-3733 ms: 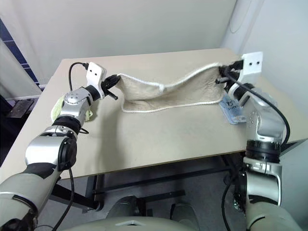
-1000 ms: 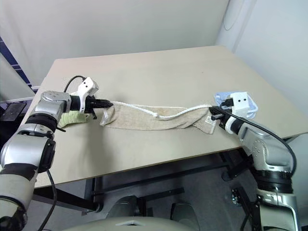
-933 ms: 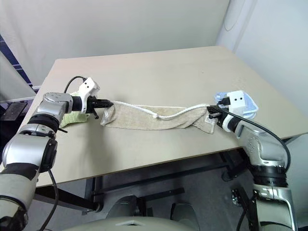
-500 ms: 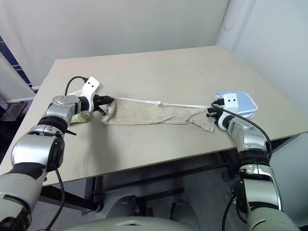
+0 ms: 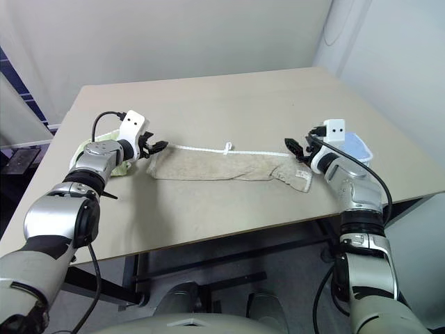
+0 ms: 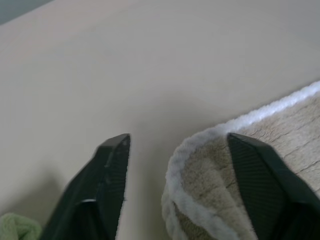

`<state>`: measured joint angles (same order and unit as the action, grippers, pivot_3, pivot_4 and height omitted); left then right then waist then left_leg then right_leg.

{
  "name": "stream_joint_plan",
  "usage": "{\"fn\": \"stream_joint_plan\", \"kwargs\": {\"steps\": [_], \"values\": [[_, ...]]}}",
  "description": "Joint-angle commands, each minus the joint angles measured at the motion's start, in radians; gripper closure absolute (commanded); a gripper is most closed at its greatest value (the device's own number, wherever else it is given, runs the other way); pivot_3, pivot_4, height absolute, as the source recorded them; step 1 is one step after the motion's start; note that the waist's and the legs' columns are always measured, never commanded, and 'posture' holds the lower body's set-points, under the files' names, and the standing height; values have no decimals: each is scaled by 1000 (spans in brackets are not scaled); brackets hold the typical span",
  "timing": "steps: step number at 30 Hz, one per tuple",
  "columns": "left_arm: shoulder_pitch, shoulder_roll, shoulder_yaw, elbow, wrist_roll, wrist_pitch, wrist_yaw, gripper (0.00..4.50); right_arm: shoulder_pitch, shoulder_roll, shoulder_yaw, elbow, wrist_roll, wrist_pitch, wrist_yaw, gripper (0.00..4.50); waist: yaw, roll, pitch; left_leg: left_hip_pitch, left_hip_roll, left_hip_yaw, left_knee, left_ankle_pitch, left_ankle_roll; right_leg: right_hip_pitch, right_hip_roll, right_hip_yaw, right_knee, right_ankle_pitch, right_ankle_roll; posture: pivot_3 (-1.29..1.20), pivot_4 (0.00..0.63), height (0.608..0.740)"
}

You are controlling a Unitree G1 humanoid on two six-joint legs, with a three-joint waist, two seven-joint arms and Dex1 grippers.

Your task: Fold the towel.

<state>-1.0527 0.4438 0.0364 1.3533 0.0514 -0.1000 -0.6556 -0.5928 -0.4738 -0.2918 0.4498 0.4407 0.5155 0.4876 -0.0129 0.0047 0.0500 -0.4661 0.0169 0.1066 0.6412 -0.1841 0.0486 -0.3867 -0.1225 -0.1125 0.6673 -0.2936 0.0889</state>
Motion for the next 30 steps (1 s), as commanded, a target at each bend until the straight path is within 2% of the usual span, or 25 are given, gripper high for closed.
{"fn": "stream_joint_plan", "kwargs": {"steps": [1,3,6,12,17,20,25,30], "values": [[-8,-1,63,-28,-49,-46,-47,1395,9,23,-141,-237,258,277,-46,680,-1,0,0,-2,0,0,0,0,0,-2,0,0,0,0,0,0,0,721],[-4,-6,86,-39,-73,-60,-109,1395,45,62,-219,-364,477,472,-85,680,-2,0,0,-4,1,-1,0,0,0,-4,0,1,0,0,0,0,0,721],[9,-16,96,-58,-94,-69,-219,1395,111,154,-322,-460,759,659,-277,680,-2,-1,-1,-4,1,-1,-1,0,0,-4,1,1,0,0,-1,0,0,721],[50,-37,63,-104,-87,-87,-361,1395,322,256,-305,-469,1122,739,-669,680,2,0,-1,-4,0,0,-3,0,0,-4,0,1,-2,1,-2,0,0,721],[67,-57,55,-121,-85,-90,-377,1395,391,267,-294,-417,1247,622,-857,680,0,0,0,-4,0,2,-2,0,1,-3,2,1,-3,2,-3,0,0,721],[76,-67,49,-125,-81,-94,-370,1395,376,255,-325,-373,1220,500,-917,680,-1,0,0,-1,1,2,-3,0,1,-2,3,1,-3,3,-4,0,0,721],[85,-77,42,-127,-73,-103,-356,1395,339,220,-365,-307,1156,339,-942,680,0,0,0,0,1,2,-3,0,1,-1,4,2,-3,3,-5,0,0,721],[89,-81,45,-128,-78,-101,-349,1395,303,201,-369,-272,1128,273,-935,680,2,0,0,0,1,3,-3,0,1,-1,3,2,-4,3,-5,0,0,721]]}}
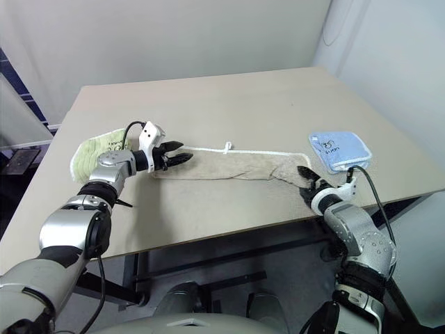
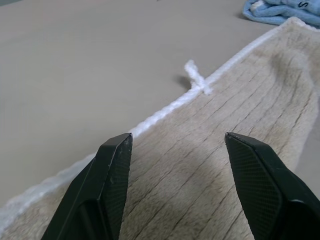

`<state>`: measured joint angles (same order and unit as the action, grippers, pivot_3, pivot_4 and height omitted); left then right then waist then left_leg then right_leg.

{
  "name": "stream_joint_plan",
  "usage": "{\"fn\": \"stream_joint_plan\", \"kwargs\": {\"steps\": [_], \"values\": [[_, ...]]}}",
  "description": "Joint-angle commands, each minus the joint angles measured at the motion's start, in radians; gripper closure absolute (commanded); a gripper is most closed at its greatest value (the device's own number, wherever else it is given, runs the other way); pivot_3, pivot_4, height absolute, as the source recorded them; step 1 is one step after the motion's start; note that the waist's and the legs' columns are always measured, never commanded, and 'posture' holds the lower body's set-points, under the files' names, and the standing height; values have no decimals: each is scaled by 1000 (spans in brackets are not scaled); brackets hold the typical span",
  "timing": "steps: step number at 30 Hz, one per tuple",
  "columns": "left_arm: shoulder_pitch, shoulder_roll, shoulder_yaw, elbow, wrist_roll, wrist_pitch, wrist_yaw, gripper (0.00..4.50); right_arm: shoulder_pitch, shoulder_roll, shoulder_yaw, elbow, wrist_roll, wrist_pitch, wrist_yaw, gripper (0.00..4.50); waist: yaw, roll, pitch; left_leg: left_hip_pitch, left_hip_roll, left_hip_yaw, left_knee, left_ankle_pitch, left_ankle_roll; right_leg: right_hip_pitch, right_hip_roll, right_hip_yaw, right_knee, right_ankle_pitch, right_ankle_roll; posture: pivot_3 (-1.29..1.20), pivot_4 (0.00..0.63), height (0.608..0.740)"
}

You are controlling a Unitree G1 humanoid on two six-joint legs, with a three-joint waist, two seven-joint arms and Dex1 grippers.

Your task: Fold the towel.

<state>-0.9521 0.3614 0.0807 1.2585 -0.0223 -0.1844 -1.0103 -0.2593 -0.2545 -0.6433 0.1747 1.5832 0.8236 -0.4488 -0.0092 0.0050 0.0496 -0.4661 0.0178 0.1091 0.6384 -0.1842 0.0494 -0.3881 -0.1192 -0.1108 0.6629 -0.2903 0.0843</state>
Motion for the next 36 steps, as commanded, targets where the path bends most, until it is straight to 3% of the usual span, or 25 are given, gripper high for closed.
{"fn": "stream_joint_plan", "kwargs": {"steps": [1,2,5,14,20,29,36], "values": [[-10,1,1,-34,-4,-18,6,1395,-38,-18,-13,7,-19,-40,3,680,-3,0,0,0,0,0,0,0,0,0,0,0,0,0,1,0,0,721],[-9,1,0,-35,-5,-18,5,1395,-45,-16,-10,10,-22,-46,5,680,-4,0,0,0,0,0,0,0,0,0,0,1,0,1,2,0,0,721],[-3,4,3,-40,-9,-16,-1,1371,-71,-10,8,19,-46,-54,15,1231,-6,0,0,0,1,0,0,0,0,-1,1,1,0,1,2,0,0,721],[9,18,7,-46,-11,-14,12,1371,-103,0,48,32,-72,-23,23,4478,-3,0,0,0,2,0,0,0,0,-1,1,1,0,1,2,0,0,721],[22,27,5,-50,-6,-19,29,1371,-110,-48,36,3,-154,-79,59,4478,-4,0,0,0,2,0,0,0,0,-1,1,1,0,1,2,0,0,721],[28,41,10,-60,-13,-16,36,1371,-186,-224,70,-39,-246,-7,168,4478,-4,1,1,0,2,1,0,0,0,-2,1,1,0,1,2,0,0,721],[43,49,13,-70,-17,-18,42,1371,-292,-313,268,33,-386,209,276,4478,-6,1,1,0,3,1,0,0,0,-2,0,1,0,0,-1,0,0,721]]}}
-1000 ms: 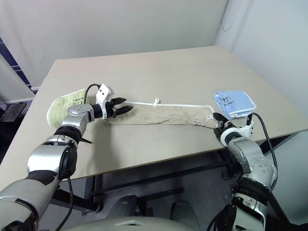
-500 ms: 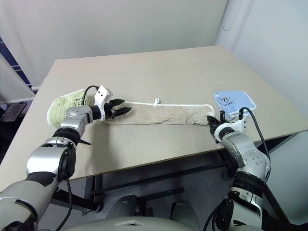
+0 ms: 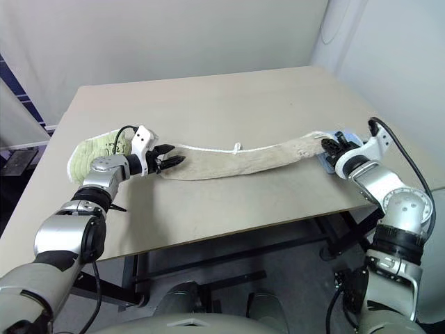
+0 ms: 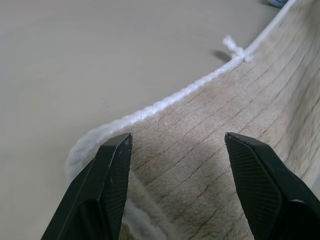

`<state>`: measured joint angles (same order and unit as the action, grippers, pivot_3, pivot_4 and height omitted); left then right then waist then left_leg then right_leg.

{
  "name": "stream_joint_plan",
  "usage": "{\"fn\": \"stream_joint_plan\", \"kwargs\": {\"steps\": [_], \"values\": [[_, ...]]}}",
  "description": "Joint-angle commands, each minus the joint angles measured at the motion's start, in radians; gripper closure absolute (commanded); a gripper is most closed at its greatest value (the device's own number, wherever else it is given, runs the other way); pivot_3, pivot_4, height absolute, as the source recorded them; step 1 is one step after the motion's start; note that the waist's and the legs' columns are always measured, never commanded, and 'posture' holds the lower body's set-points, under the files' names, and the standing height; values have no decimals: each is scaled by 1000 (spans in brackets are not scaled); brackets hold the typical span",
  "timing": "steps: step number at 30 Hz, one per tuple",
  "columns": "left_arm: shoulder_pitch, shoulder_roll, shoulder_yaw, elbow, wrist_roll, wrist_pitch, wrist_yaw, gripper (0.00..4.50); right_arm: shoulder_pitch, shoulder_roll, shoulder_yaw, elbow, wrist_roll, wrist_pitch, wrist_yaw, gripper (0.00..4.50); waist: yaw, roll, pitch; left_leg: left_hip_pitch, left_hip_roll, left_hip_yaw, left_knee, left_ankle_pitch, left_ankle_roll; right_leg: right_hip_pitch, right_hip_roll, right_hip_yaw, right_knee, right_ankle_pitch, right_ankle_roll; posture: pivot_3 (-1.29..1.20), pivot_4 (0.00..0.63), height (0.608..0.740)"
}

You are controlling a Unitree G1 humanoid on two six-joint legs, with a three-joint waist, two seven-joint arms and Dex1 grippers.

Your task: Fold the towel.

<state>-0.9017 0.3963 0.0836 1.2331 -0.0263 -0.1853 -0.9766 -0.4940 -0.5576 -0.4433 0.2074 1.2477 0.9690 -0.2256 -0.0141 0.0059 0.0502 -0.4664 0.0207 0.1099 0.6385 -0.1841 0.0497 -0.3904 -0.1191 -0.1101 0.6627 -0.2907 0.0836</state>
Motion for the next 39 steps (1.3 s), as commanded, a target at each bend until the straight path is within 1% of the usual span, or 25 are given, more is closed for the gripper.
{"fn": "stream_joint_plan", "kwargs": {"steps": [1,6,12,16,18,19,22,23,24,25,28,29,31,33,36,38,39], "values": [[-6,15,11,-46,-14,-16,11,1371,-78,-3,84,4,-57,86,66,4478,-2,0,0,0,0,0,0,0,0,0,0,0,0,0,0,0,0,721],[1,21,11,-54,-16,-18,17,1371,-169,33,217,-64,-139,145,170,4478,-2,0,0,-1,0,0,0,0,0,-2,0,0,0,2,3,0,0,721],[2,23,10,-57,-17,-18,18,1371,-227,162,381,-110,-232,172,298,4478,-1,0,0,-1,1,0,0,0,0,-2,1,-1,0,2,3,0,0,721],[0,23,10,-61,-19,-16,15,1371,-216,258,462,-83,-311,185,326,4478,1,0,0,-4,1,0,2,0,0,-5,0,-1,1,2,4,0,0,721],[0,24,8,-62,-16,-19,16,1371,-204,290,479,-46,-369,165,326,4478,1,0,0,-8,1,0,4,0,0,-7,0,-2,2,2,4,0,0,721],[0,25,8,-63,-16,-19,15,1371,-202,303,470,-10,-397,154,313,4478,1,0,0,-9,1,0,5,0,1,-7,1,-2,2,4,7,0,0,721],[0,29,9,-64,-16,-20,15,1371,-207,316,443,68,-484,99,290,4478,2,0,0,-9,1,1,7,0,1,-7,1,-2,2,6,7,0,0,721],[1,29,8,-65,-16,-21,14,1371,-210,317,429,83,-497,89,295,3960,2,0,0,-10,1,1,7,0,1,-7,1,-2,2,7,8,0,0,721],[1,30,8,-65,-16,-20,14,1371,-213,318,414,87,-500,90,305,3759,2,0,0,-10,1,2,7,0,1,-7,1,-2,1,8,8,0,0,721],[1,30,7,-65,-16,-20,12,1371,-214,321,398,83,-496,96,317,3432,1,0,0,-10,1,2,7,0,1,-8,1,-2,1,8,7,0,0,721],[-1,28,7,-65,-18,-17,3,1371,-216,338,355,41,-492,89,327,2397,0,0,0,-10,1,2,7,0,1,-9,1,-2,1,9,6,0,0,721],[-4,25,7,-63,-18,-17,4,1371,-216,343,343,31,-497,80,325,1956,0,0,0,-10,2,2,7,0,1,-9,1,-2,1,9,6,0,0,721],[-12,16,10,-63,-23,-15,-1,1371,-205,346,330,-8,-495,70,347,1256,0,0,0,-10,3,2,6,0,1,-10,2,-2,1,10,5,0,0,721],[-20,6,20,-69,-41,2,-28,1371,-188,346,305,-68,-443,112,391,544,0,0,0,-10,4,3,6,0,1,-11,2,-2,1,10,5,0,0,721],[-35,-3,40,-84,-79,47,-91,1371,-166,340,232,-150,-342,192,424,544,1,0,0,-13,4,4,6,0,1,-13,1,-2,1,10,6,0,0,721],[-48,-6,52,-92,-103,77,-118,1371,-146,314,218,-208,-335,186,452,544,0,0,0,-13,4,4,6,0,1,-14,1,-2,0,10,6,0,0,721],[-60,-10,58,-97,-117,91,-132,1371,-122,285,222,-242,-359,155,473,544,2,0,0,-13,4,4,6,0,1,-14,1,-2,0,10,6,0,0,721]]}}
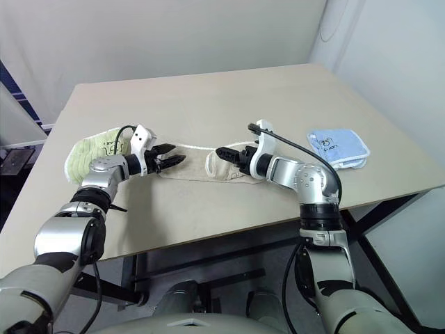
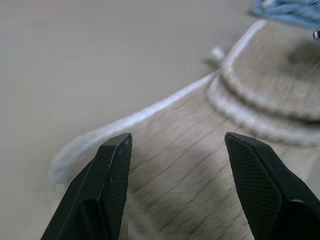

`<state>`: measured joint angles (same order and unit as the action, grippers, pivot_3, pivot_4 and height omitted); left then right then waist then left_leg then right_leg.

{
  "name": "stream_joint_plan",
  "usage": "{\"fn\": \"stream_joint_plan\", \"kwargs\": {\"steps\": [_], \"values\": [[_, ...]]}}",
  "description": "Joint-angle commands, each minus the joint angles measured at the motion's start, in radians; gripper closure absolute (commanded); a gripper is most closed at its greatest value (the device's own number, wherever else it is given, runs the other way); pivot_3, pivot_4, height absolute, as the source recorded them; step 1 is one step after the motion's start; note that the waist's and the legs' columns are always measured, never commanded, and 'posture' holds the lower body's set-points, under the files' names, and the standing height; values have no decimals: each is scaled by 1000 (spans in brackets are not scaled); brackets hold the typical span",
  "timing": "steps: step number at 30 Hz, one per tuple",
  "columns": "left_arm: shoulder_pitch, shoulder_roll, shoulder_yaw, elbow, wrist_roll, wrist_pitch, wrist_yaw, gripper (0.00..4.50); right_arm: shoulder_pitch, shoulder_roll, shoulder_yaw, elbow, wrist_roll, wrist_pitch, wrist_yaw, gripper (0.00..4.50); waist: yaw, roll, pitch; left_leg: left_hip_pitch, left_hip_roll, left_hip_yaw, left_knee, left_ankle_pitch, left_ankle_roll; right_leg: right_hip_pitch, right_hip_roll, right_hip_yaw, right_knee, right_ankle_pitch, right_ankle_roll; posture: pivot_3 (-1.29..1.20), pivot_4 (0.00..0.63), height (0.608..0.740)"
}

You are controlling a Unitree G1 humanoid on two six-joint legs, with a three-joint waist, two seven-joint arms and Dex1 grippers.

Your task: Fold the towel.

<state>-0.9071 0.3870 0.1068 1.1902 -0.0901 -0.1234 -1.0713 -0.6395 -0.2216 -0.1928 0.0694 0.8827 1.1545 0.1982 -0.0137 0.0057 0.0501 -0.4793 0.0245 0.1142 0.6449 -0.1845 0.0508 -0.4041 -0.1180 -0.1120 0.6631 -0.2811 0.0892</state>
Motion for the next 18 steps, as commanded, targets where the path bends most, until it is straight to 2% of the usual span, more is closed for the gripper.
{"fn": "stream_joint_plan", "kwargs": {"steps": [1,6,11,15,17,18], "values": [[-62,-3,39,-59,-64,39,-47,1371,41,-71,-24,-128,-13,-54,64,544,3,0,0,0,0,0,0,0,0,0,0,0,0,0,0,0,0,721],[-87,-49,35,-126,-116,115,-147,1371,161,-200,114,-152,-246,-298,175,544,0,0,0,0,0,1,0,0,0,1,0,-1,-2,0,-2,0,0,721],[-84,-125,-7,-174,-114,153,-208,3049,187,-182,122,-62,-356,-496,220,2221,-4,0,0,0,2,2,1,0,0,1,1,-1,-2,1,-2,0,0,721],[-77,-193,-64,-147,-54,74,-151,4494,157,-159,129,56,-424,-606,240,3718,-4,0,0,1,2,3,2,0,1,1,2,-2,-1,2,-2,0,0,721],[-75,-231,-97,-113,-11,21,-77,4500,120,-138,119,136,-449,-655,231,4478,-4,0,0,1,2,3,3,0,1,1,2,-1,-1,2,-2,0,0,721],[-71,-248,-116,-95,15,-10,-39,4500,99,-126,110,180,-457,-675,226,4478,-3,0,0,1,2,3,3,0,1,1,2,-2,0,2,-2,0,0,721]]}}
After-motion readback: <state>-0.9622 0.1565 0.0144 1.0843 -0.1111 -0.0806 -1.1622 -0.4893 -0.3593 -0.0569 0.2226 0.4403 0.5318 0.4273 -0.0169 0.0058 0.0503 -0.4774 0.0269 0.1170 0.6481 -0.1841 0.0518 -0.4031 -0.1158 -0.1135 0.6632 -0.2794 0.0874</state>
